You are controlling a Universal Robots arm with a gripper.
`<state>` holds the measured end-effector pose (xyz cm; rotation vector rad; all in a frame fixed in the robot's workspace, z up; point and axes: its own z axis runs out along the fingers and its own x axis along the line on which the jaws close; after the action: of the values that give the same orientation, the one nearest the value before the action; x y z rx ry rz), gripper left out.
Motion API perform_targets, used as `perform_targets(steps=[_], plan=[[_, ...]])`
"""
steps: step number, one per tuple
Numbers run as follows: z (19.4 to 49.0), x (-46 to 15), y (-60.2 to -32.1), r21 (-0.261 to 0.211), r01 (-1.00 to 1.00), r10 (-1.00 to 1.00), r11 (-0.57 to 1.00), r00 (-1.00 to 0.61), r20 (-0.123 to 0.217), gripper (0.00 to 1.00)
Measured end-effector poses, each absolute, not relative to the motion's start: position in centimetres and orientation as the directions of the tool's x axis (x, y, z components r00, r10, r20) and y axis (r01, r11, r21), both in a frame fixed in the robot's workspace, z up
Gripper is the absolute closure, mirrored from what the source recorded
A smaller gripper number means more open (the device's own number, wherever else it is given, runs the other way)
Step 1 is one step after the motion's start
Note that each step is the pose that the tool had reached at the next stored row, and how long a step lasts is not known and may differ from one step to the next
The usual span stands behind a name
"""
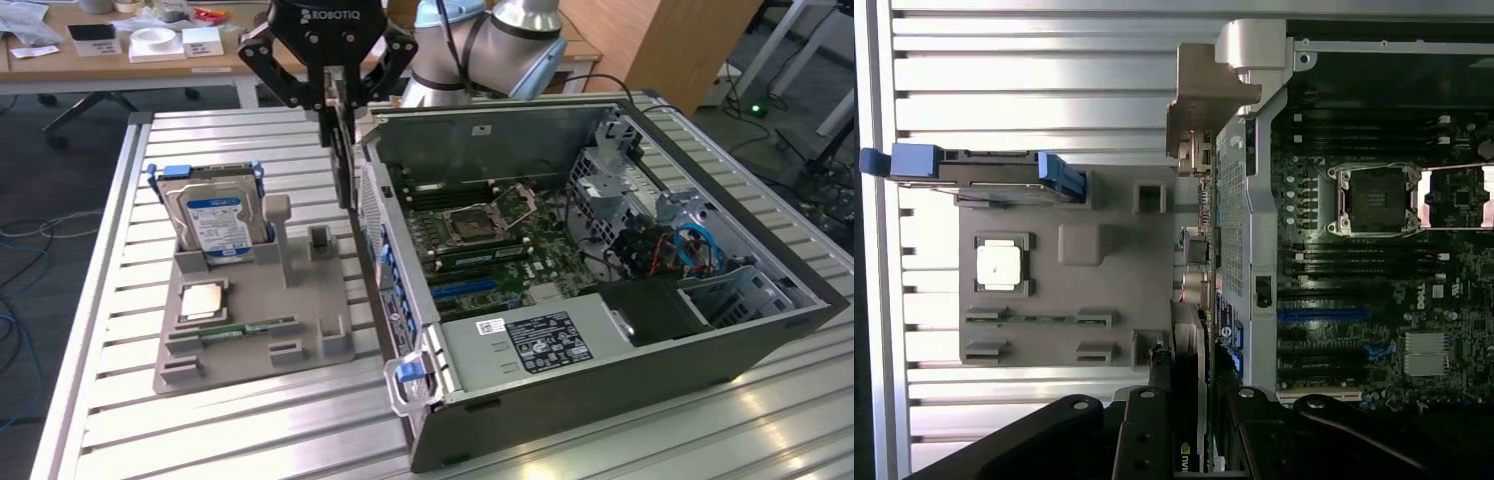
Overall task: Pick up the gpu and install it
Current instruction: 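Pick up the gpu and move the gpu toward the slot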
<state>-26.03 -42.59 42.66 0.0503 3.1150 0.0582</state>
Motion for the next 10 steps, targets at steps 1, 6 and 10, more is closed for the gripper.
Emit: perform_targets(steps=[1,6,10], plan=[[42.7,-25.9,-42.6,0.038,0.032,0.033,0.999,-0.999,-0.025,0.74],[42.7,-25.0,-42.4,0.038,0.032,0.033,0.999,-0.999,-0.025,0.74],[42.7,-24.3,-42.3,0.039,0.032,0.033,0.999,-0.999,-0.025,0.74]])
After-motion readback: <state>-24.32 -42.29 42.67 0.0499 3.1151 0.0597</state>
